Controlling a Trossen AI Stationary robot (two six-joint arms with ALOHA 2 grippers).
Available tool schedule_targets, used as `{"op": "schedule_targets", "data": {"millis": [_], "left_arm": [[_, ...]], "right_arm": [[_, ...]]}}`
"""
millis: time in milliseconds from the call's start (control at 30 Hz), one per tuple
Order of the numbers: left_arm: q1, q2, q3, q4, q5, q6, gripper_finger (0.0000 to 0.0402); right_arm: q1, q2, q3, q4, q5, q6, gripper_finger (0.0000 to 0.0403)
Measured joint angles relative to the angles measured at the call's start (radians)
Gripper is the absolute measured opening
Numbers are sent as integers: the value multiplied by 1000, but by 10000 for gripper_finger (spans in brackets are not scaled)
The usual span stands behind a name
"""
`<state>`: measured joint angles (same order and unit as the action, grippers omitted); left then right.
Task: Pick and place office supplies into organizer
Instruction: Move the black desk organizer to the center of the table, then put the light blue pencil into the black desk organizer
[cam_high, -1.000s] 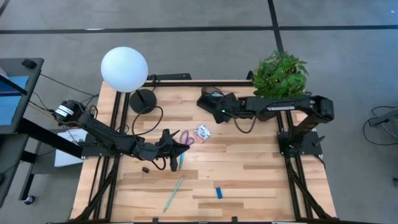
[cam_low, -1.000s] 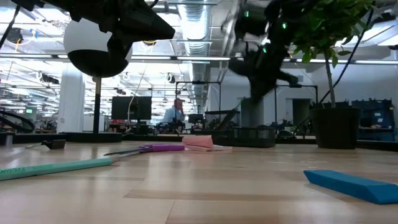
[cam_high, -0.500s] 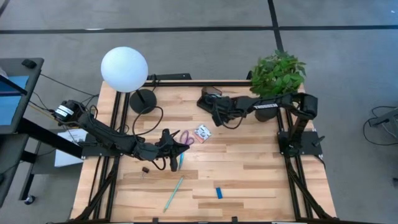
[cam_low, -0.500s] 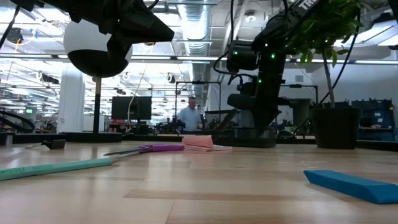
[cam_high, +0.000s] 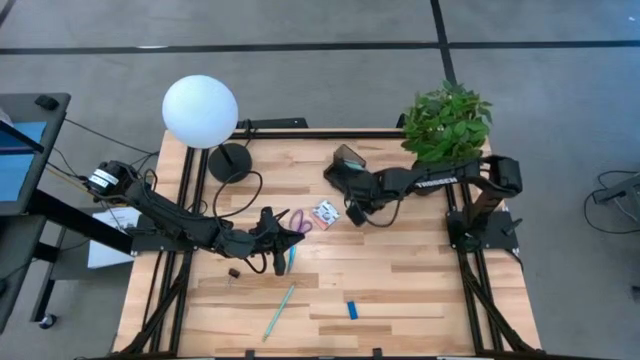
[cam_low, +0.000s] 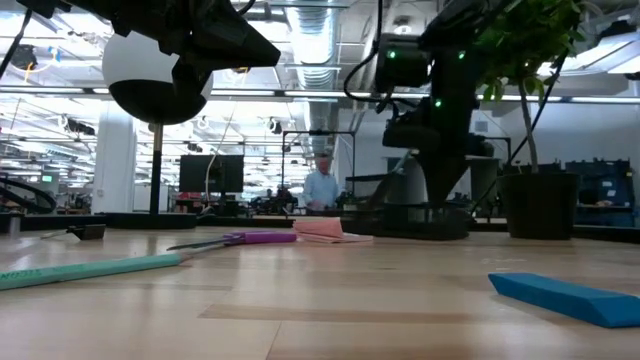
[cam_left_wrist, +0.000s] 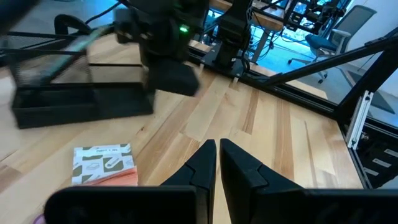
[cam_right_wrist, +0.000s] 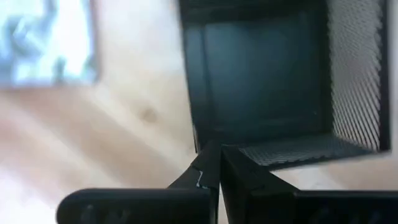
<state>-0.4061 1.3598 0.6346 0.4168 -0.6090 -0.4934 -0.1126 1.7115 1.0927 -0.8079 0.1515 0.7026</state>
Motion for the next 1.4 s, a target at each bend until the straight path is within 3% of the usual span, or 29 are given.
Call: {"op": "schedule_targets", "data": {"millis": [167, 667, 833, 967, 1100, 1267, 1400], "left_arm": [[0, 0, 0, 0, 0, -1, 16], [0, 0, 0, 0, 0, -8, 16], [0, 0, 0, 0, 0, -17, 16], [0, 0, 0, 0, 0, -17, 16], [0, 0, 0, -2, 3, -18, 16], [0, 0, 0, -65, 150, -40, 16], [-8, 0, 0, -75, 174, -38, 16]], "right_arm": [[85, 1, 0, -35, -72, 46, 0], [383, 4, 0, -221, -96, 289, 0], [482, -1, -1, -268, 103, 373, 0], [569, -43, 18, -253, 195, 445, 0], [693, -111, 72, -241, 378, 523, 0], [852, -213, 93, -153, 650, 479, 0], [938, -255, 93, -137, 715, 404, 0]]}}
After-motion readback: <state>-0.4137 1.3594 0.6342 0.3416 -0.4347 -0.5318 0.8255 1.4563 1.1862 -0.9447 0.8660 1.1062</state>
